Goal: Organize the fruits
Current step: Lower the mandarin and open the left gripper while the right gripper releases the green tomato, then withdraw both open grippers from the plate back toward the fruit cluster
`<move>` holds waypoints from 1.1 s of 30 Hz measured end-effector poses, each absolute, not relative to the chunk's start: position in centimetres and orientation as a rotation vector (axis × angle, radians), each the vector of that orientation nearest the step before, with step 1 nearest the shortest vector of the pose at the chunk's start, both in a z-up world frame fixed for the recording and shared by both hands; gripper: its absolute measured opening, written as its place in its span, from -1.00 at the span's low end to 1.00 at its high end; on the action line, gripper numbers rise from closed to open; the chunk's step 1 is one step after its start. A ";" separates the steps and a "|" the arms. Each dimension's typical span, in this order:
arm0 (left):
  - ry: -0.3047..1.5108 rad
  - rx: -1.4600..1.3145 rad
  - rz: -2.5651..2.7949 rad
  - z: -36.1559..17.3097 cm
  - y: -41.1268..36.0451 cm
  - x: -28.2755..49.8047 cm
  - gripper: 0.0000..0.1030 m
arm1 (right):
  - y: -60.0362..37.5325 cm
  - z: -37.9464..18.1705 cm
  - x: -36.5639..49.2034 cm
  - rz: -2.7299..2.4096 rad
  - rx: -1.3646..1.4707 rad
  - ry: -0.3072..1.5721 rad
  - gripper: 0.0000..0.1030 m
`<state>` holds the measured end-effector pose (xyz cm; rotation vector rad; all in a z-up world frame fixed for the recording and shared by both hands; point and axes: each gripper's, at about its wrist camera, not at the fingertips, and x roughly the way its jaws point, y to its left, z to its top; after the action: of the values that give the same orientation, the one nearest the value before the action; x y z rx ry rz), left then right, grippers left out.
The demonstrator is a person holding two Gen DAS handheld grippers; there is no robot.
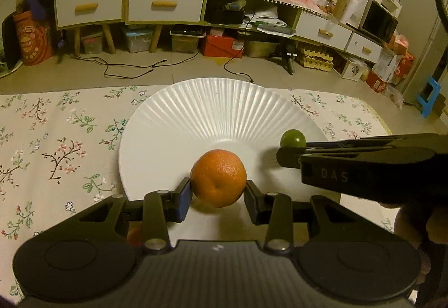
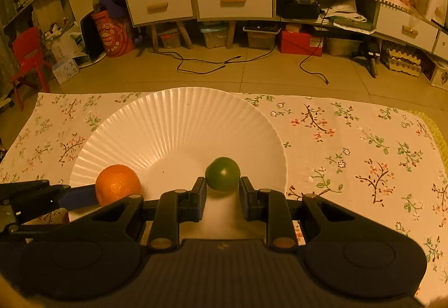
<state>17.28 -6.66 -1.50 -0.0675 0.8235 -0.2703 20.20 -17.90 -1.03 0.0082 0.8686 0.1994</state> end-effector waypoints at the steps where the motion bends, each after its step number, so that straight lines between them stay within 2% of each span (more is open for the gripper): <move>1: 0.824 -0.065 -0.271 -1.5 -6.7 17.3 -0.30 | -17.9 -1.0 20.2 0.199 0.007 0.870 -0.57; 10: 0.819 -0.060 -0.271 -1.4 -6.7 17.4 -0.29 | -17.7 -1.0 20.5 0.197 -0.006 0.875 -0.56; 13: 0.798 -0.064 -0.285 -1.1 -6.5 17.0 -0.22 | -17.8 -0.8 20.2 0.199 -0.003 0.872 -0.52; 15: 0.786 -0.068 -0.301 -0.8 -6.3 16.6 -0.07 | -17.8 -0.5 19.8 0.209 -0.002 0.862 -0.41; 17: 0.770 -0.066 -0.307 -0.4 -6.1 16.2 0.03 | -17.8 -0.1 19.4 0.217 -0.003 0.854 -0.15; 23: 0.738 -0.065 -0.318 0.6 -5.4 14.7 0.21 | -18.1 1.2 18.0 0.232 0.007 0.823 0.18; 28: 0.717 -0.037 -0.319 1.2 -4.9 12.9 0.29 | -18.3 1.8 16.3 0.243 0.033 0.815 0.28; 33: 0.701 -0.015 -0.312 1.8 -3.9 10.9 0.50 | -18.1 2.2 14.5 0.247 0.028 0.812 0.38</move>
<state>10.88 -3.95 1.82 -0.0152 0.7009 -0.3121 14.47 -18.11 2.23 0.0281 0.8120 0.2471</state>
